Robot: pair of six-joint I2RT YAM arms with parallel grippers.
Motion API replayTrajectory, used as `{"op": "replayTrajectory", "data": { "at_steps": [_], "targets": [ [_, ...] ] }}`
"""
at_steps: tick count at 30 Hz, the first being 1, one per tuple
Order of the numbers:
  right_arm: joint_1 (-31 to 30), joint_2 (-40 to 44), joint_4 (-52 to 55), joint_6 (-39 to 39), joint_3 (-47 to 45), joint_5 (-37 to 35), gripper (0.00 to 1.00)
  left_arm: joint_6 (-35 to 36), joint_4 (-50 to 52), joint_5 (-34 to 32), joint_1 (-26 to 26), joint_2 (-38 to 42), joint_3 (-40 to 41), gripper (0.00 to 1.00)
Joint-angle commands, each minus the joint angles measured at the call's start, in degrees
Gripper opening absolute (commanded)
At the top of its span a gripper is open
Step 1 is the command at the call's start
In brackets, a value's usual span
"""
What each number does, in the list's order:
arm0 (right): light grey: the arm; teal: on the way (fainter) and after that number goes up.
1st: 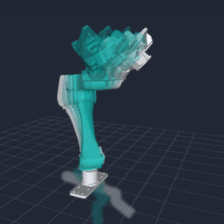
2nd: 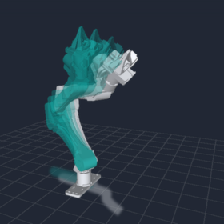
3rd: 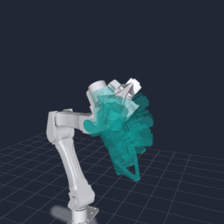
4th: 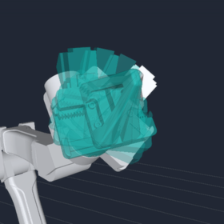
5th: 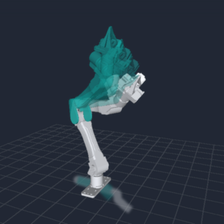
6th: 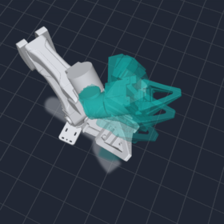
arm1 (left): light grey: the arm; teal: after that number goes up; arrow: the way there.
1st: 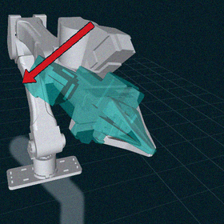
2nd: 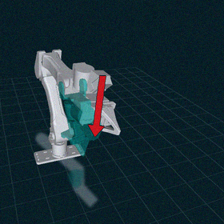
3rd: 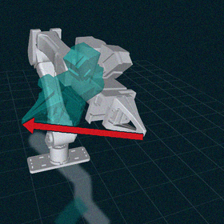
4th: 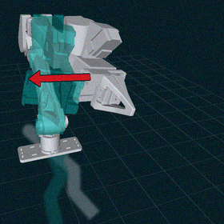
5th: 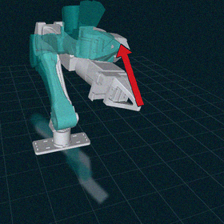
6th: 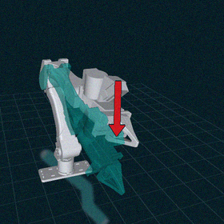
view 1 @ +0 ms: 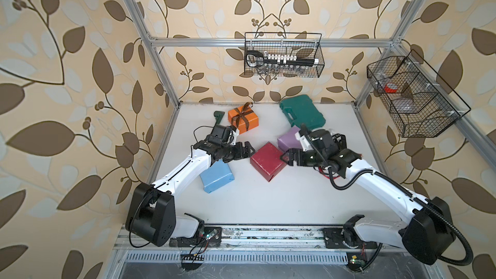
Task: Untie the ribbon bows on the gift boxes
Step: Place the ribbon at the center of the board, then move the gift box to the center of the board.
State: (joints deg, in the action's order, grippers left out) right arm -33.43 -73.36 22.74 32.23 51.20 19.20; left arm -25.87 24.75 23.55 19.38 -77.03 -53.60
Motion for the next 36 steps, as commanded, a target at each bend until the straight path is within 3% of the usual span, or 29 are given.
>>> {"op": "replayTrajectory", "data": {
  "at_steps": [1, 5, 12, 20, 25, 27, 32, 36],
  "targets": [
    [-7.2, -4.4, -5.6, 2.7, -0.7, 1.4, 1.0, -1.6, 0.3, -2.6, -1.1, 3.6, 0.4, 0.99],
    [-12.0, -11.0, -10.8, 5.3, -0.3, 1.9, 0.99, -1.5, 0.2, -3.5, -5.5, 3.7, -0.9, 0.99],
    [-12.1, -20.8, -16.9, 5.8, 4.3, -0.3, 0.99, -5.8, -4.7, -0.7, -16.2, -1.7, -6.4, 0.99],
    [-6.4, -36.2, -21.6, 3.2, 18.2, -1.6, 0.99, -9.6, -10.7, -0.4, -17.1, -12.6, -14.7, 0.99],
    [-2.6, -44.8, -16.7, -0.6, 31.9, -0.1, 0.99, -10.5, -12.5, 1.1, -17.3, -17.3, -17.7, 0.99],
    [-2.1, -45.4, -14.0, -1.8, 35.3, 0.1, 1.0, -10.4, -12.7, 1.2, -17.4, -18.9, -18.9, 0.99],
    [-1.5, -41.4, -10.4, -5.1, 39.1, -8.6, 0.99, -11.1, -15.5, 0.8, -17.6, -23.2, -20.6, 0.99],
    [2.2, -40.1, -11.5, -6.5, 42.8, -3.0, 0.98, -11.4, -19.6, 1.4, -17.8, -26.4, -21.6, 0.99]
  ]
}}
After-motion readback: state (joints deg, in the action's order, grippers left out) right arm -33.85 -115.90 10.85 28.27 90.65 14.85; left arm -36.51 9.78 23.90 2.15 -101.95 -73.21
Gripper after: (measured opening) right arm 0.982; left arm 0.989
